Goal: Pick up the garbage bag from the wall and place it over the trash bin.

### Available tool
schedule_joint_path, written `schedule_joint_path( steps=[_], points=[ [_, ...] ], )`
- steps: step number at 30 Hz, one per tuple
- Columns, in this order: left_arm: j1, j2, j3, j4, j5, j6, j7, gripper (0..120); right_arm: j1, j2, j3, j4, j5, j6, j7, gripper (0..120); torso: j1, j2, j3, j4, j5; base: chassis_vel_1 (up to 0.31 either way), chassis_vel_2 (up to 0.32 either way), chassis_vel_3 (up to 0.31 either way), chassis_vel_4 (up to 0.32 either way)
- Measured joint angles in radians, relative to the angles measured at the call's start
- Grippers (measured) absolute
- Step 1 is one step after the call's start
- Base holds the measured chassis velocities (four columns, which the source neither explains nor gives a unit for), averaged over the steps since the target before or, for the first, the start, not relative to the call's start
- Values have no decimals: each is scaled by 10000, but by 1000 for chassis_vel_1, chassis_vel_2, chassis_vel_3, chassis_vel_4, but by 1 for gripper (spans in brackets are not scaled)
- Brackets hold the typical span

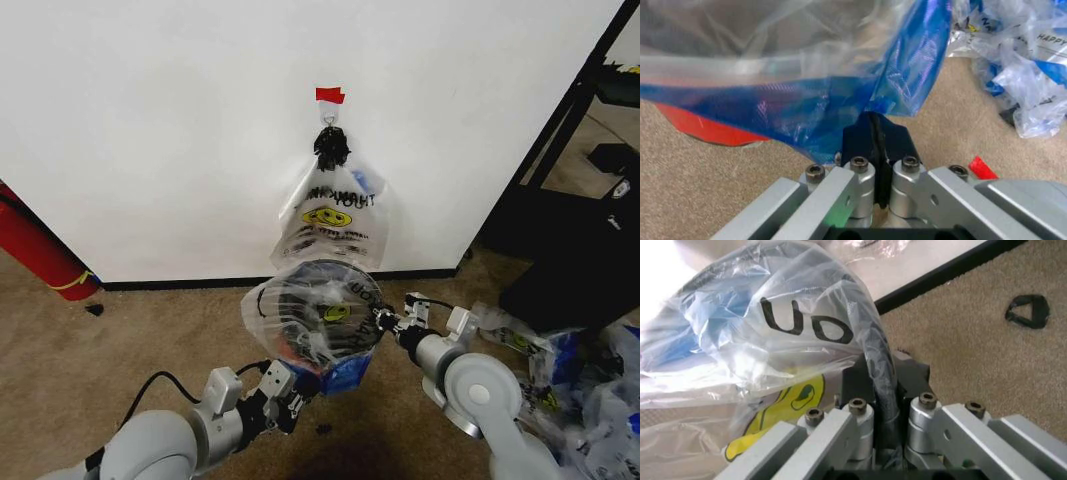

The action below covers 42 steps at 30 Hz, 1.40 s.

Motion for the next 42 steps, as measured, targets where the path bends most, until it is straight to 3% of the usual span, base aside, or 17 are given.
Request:
schedule_joint_path(
  steps=[11, 29, 42],
  points=[
    [-377, -1032, 695, 1454, 666, -113, 110, 0, -72, 60, 131, 245, 350, -108, 132, 1, 0, 0, 1, 0, 0, 0, 0, 0, 0],
    [-167, -1595, 994, 1835, 1359, -71, 125, 0, -115, -15, 312, 314, 563, -160, 203, 1, 0, 1, 1, 0, -1, 0, 0, 0, 0],
    [854, -921, -146, -27, 880, 191, -225, 46, 43, 2, 447, -145, 251, -42, 39, 1, 0, 2, 0, 1, 0, 0, 0, 0, 0]
  ],
)
